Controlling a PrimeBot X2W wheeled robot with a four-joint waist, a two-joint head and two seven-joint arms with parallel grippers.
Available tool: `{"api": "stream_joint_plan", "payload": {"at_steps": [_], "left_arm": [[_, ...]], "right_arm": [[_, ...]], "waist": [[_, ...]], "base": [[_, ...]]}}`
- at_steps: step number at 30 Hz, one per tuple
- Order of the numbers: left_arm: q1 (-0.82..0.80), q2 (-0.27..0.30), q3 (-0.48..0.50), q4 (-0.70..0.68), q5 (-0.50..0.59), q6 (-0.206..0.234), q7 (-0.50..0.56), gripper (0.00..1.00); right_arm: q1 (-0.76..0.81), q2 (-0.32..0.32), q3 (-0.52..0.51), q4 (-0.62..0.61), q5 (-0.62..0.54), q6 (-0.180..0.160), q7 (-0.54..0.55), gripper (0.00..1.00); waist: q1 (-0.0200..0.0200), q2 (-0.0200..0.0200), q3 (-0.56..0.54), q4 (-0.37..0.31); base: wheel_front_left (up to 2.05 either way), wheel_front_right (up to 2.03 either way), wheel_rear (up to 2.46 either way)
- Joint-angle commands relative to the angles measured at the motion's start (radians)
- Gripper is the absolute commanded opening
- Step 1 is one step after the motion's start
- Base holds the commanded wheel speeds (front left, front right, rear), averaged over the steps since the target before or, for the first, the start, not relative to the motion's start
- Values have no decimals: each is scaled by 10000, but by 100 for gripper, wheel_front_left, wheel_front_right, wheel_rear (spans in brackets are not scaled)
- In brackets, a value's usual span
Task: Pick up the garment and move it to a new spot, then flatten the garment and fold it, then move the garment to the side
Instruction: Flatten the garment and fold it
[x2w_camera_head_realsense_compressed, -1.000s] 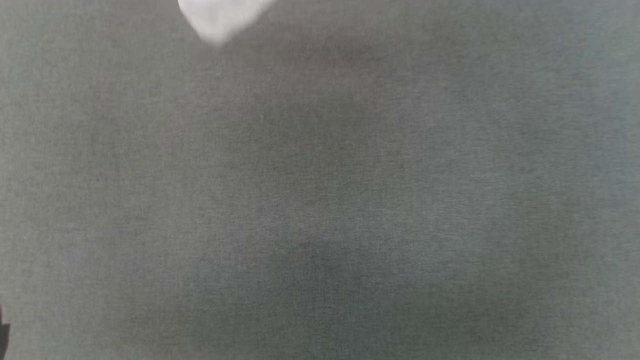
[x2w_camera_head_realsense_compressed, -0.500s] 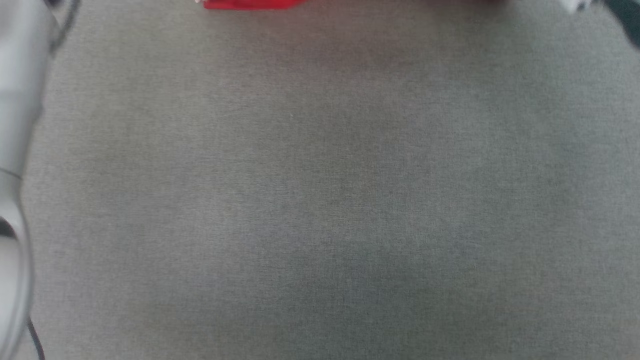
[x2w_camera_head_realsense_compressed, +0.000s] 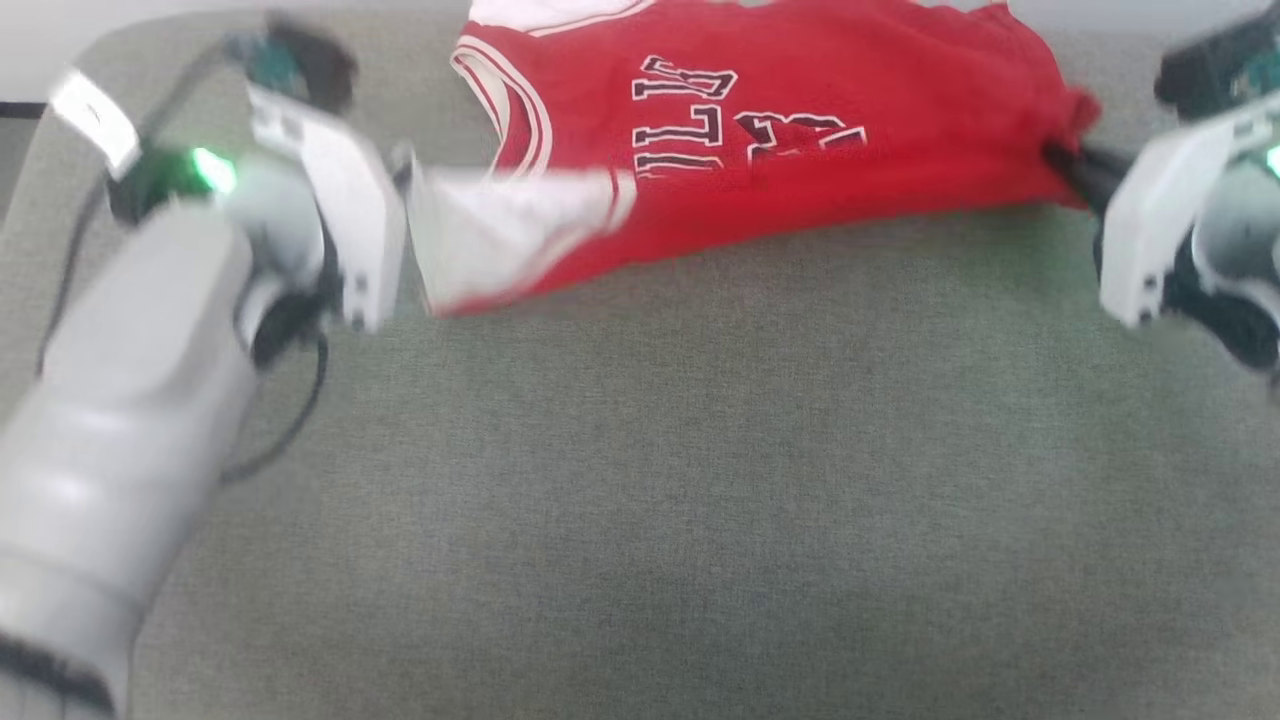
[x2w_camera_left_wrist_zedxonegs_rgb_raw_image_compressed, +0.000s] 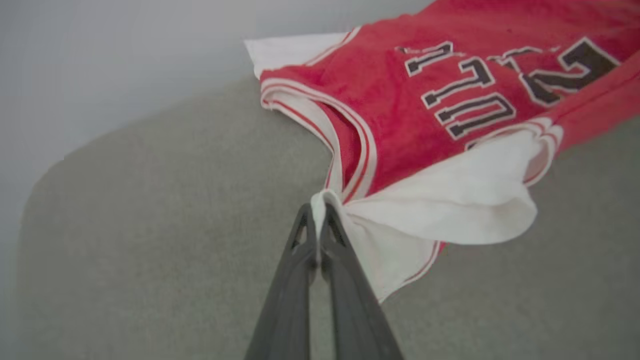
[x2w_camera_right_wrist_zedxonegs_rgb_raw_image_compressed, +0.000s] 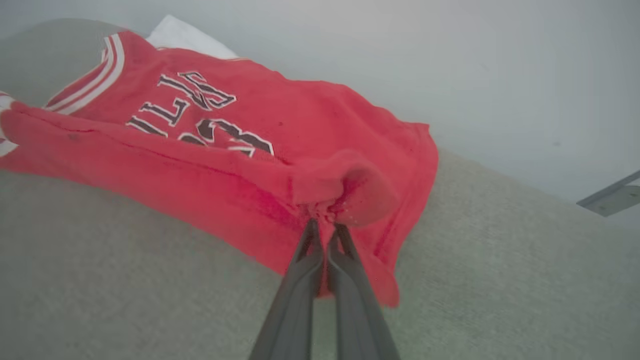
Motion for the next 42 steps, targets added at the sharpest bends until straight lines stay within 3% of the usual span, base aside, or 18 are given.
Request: {"api": "stream_joint_plan", "payload": {"at_steps": [1, 5, 8, 9, 16, 23, 30, 34, 42], "left_arm": [[592, 255, -17, -536, -231, 61, 362, 0], [2263, 998, -110, -2542, -587, 717, 1324, 0], [3562, 1670, -52, -4317, -909, 1534, 1897, 0], [3562, 1670, -52, -4317, -909, 1534, 1897, 0], [6240, 2981, -32, -7741, -1479, 3263, 2675, 0], [7967, 3288, -303, -9448, -1784, 4355, 2937, 0], [8770, 3418, -510, -10006, -1986, 4708, 2988, 0], [8442, 3837, -235, -10312, -1603, 4864, 2820, 0], [6887, 4606, 309, -10721, -556, 4512, 2678, 0]], "right_arm": [[508, -222, 58, -367, 141, -15, 143, 0], [1671, -746, -175, -1217, 483, -15, 248, 0], [2591, -1096, -397, -1834, 635, -15, 310, 0], [2591, -1096, -397, -1834, 635, -15, 310, 0], [4558, -1829, -1053, -3223, 788, -15, 595, 0], [6369, -2371, -1387, -4398, 568, -15, 1143, 0], [7792, -2562, -1803, -5268, 607, -13, 1487, 0], [8222, -2490, -2656, -5650, 433, -15, 1228, 0], [7942, -1802, -4228, -6193, -389, -16, 1349, 0]], "waist": [[0, 0, -88, 28], [0, 0, -201, 18], [0, 0, -243, 20], [0, 0, -243, 20], [0, 0, -203, -83], [0, 0, -121, -136], [0, 0, -97, -170], [0, 0, -189, -225], [0, 0, -254, -500]], "base": [[0, 0, 0], [0, 0, 0], [0, 0, 0], [0, 0, 0], [0, 0, 0], [0, 0, 0], [0, 0, 0], [0, 0, 0], [0, 0, 0]]}}
